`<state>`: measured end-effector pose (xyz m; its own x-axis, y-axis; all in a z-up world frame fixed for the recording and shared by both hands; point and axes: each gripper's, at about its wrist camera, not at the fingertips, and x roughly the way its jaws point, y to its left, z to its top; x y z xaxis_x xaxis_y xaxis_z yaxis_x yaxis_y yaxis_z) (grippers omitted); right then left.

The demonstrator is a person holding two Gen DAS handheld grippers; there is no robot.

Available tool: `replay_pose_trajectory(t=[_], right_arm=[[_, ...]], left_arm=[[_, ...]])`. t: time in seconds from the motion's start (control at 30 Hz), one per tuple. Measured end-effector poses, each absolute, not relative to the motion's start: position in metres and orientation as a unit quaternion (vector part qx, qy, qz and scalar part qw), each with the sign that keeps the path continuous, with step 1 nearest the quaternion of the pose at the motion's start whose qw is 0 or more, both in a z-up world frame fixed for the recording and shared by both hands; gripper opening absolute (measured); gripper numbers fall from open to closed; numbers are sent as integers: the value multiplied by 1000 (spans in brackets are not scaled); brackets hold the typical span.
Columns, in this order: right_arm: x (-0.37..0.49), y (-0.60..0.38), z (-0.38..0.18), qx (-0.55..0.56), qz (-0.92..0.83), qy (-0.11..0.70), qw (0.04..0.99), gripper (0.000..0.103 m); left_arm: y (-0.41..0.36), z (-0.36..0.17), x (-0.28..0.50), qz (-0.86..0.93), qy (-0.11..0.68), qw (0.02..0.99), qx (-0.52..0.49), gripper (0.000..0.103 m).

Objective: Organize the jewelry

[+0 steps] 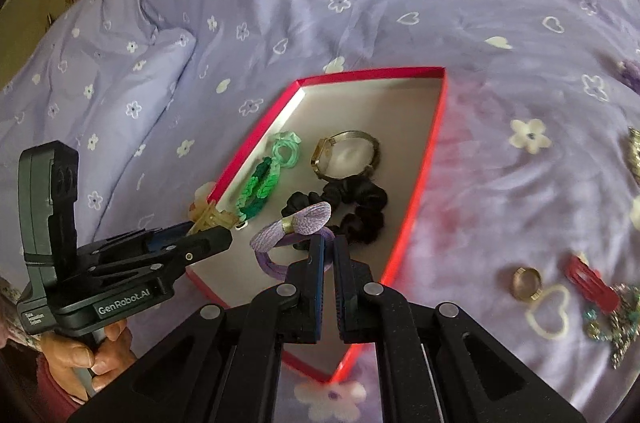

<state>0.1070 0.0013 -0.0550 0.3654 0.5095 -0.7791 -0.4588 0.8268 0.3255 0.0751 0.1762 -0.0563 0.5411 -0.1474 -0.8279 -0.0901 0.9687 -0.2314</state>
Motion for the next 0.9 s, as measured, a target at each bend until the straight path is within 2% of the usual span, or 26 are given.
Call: replay_pose_trajectory(t=[0.4,0.9], right_arm=[[122,20,-82,-3,283,508,814,5],[120,17,-81,0,289,507,812,11]], left_arm=[[175,-76,96,-4,492,866,-95,31],[173,-77,96,-5,490,867,-92,31]])
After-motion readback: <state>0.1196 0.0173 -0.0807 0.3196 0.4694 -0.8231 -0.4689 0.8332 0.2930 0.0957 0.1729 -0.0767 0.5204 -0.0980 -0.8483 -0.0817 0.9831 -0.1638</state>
